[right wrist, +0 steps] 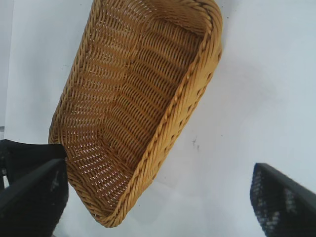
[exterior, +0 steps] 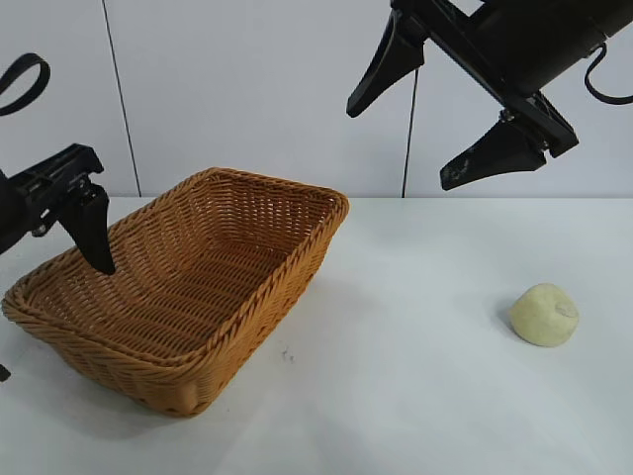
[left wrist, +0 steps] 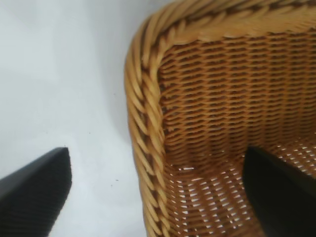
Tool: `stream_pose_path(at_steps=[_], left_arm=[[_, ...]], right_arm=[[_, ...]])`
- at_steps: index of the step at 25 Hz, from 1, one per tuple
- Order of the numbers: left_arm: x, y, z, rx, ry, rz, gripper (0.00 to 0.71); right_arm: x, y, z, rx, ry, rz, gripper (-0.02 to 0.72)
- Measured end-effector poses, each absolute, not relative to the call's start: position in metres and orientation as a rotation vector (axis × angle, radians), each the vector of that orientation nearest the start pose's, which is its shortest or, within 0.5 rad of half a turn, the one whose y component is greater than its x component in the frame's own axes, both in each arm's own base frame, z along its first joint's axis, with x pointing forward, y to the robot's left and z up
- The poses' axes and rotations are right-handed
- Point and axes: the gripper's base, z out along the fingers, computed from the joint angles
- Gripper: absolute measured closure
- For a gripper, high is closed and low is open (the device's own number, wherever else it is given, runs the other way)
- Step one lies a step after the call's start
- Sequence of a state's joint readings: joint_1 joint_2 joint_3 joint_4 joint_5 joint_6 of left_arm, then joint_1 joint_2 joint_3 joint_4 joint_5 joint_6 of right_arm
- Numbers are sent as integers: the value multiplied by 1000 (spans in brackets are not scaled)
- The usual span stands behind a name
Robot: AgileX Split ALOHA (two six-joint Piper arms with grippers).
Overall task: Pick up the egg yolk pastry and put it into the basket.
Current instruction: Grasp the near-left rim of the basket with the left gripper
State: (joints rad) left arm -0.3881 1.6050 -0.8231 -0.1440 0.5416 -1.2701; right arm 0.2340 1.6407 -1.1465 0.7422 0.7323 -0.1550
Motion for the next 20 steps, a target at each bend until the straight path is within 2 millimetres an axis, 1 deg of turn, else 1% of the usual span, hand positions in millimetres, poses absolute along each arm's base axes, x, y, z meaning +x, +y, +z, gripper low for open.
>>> stream_pose_path(at_steps=[4,6,11,16,19,20], left_arm=[[266,-116,156,-1427,2617,-417,21],[269,-117,150,-1431,2610,-419,21],[275,-120,142,-1449,2567,-454,21],[275,-125,128,-1455,2598,-417,21],[277,-125,128,-1452,2584,-434,24],[277,-125,128,-1450,2580,-439,38]], right_arm=[[323,119,255,90,2628,851,10],[323,119,255,90,2628,851,10],[323,119,255,90,2628,850,10],[323,119,255,88,2628,847,10],[323,119,255,87,2629,846,10],[323,119,255,87,2629,846,10]])
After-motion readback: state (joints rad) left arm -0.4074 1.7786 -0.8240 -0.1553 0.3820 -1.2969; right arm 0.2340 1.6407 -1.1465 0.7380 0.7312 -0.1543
